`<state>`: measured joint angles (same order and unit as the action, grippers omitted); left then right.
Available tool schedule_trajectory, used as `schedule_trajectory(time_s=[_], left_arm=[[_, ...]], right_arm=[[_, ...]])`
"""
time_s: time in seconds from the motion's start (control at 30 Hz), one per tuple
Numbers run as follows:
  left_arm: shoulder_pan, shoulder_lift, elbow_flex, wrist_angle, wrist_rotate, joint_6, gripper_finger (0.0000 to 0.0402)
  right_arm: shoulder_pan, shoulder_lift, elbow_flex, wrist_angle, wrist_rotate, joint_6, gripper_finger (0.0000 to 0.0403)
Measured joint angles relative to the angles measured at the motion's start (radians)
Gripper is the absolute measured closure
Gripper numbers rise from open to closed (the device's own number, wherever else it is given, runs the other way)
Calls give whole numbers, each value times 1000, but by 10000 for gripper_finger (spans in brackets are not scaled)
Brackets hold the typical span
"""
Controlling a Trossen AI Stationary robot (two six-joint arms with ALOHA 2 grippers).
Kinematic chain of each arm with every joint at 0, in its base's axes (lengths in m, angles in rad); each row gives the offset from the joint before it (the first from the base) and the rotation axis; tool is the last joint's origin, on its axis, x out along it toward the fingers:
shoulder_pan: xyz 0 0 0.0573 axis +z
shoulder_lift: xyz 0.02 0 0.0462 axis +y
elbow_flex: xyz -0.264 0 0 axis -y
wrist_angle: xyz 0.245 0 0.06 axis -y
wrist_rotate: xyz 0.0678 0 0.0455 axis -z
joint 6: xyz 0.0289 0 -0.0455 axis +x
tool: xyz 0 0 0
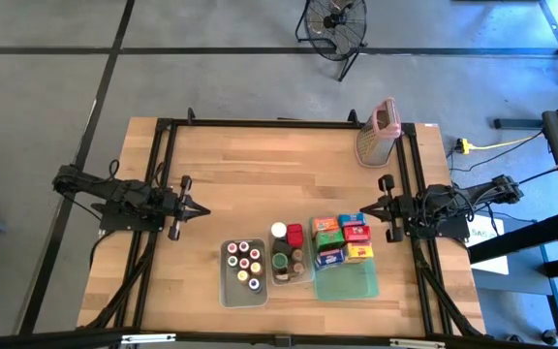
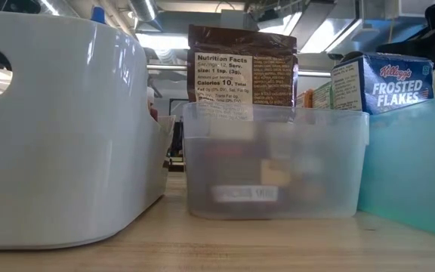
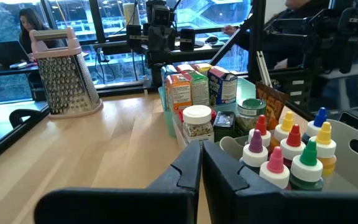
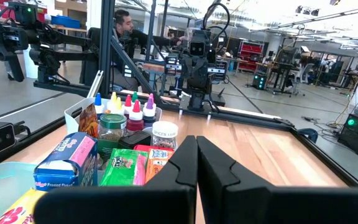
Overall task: Pick & Place Kitchen Items
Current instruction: Return to Home Position
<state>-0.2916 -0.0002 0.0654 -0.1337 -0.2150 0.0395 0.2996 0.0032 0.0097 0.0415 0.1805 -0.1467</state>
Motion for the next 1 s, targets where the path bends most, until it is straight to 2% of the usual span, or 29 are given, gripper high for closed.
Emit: schedule_trajectory(time_s=[1.0], left_arm=[[0, 0, 0, 0, 0, 0, 396]], right_arm=[[0, 0, 0, 0, 2, 0, 400]])
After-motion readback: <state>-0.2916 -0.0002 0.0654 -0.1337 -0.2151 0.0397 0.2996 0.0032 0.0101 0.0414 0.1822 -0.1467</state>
